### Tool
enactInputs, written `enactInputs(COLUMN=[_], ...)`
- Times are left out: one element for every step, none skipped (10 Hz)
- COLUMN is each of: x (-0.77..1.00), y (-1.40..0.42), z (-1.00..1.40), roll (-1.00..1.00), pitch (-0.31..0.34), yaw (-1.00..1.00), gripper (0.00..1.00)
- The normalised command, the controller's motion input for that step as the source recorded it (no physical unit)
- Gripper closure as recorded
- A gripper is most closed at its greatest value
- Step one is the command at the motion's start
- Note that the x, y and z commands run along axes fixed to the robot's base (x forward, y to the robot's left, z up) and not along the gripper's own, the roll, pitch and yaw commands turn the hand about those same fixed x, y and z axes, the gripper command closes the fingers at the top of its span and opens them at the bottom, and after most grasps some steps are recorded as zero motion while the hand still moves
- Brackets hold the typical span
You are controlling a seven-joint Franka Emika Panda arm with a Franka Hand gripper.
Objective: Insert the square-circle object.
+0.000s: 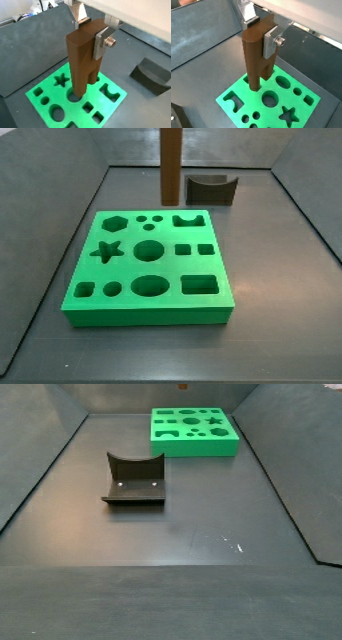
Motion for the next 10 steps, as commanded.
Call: enactInputs(x=[-0.08, -0.03, -0.03, -0.09, -0.11, -0.05, -0.10, -0.10, -0.20, -0.32], y=[-0.87, -0.82, -0.82, -0.89, -0.91, -0.25, -0.03, -0.02, 0.00, 0.00], z=[-0.53, -0.55, -0.55, -0.56, -0.55, -0.14, -0.11, -0.13, -0.30, -0.28], roll=[0.07, 0.06, 0.06, 0.06, 0.07, 0.14, 0.16, 0.14, 0.07, 0.06], pitch=[0.000, 0.000, 0.000, 0.000, 0.000, 0.070, 0.049, 0.046, 0.000, 0.000], yaw=[-0.43, -0.49, -0.49, -0.41, -0.38, -0.87, -0.99, -1.00, -0.98, -0.90], gripper=[1.00, 1.00, 1.00, 1.00, 1.00, 1.00, 1.00, 1.00, 1.00, 1.00])
